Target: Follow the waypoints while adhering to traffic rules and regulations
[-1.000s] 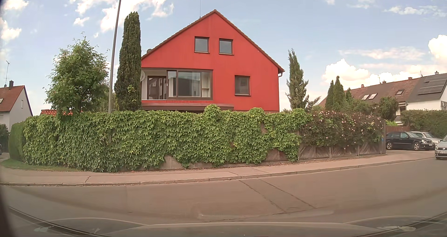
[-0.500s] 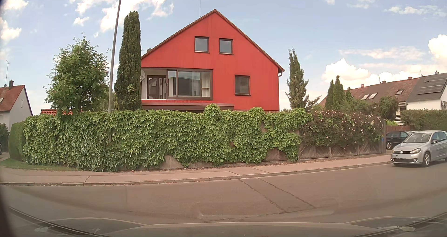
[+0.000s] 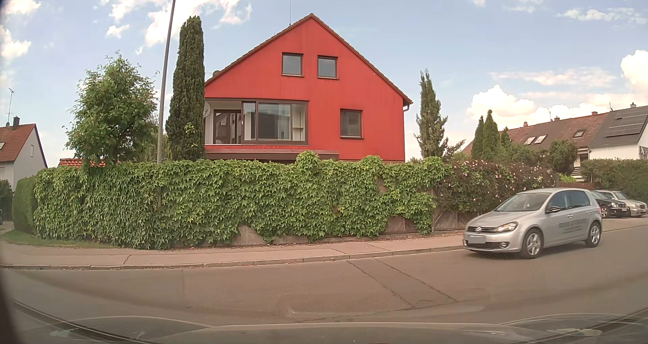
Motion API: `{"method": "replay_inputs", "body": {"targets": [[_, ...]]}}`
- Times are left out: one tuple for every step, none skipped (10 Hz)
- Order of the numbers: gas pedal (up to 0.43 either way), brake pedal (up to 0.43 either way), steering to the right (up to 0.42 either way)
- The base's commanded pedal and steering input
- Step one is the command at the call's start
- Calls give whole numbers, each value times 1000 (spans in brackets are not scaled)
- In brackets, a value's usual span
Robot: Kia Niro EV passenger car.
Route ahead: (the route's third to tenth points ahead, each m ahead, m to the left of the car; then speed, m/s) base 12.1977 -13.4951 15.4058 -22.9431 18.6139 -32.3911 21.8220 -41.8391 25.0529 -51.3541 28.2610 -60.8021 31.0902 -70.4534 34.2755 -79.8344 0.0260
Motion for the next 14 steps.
{"method": "replay_inputs", "body": {"targets": [[0,683,120],[0,683,120],[0,683,120],[0,683,119],[0,683,119],[0,683,118],[0,683,117],[0,683,115],[0,683,115],[0,677,115],[0,683,115],[0,683,115],[0,683,115],[0,683,115]]}}
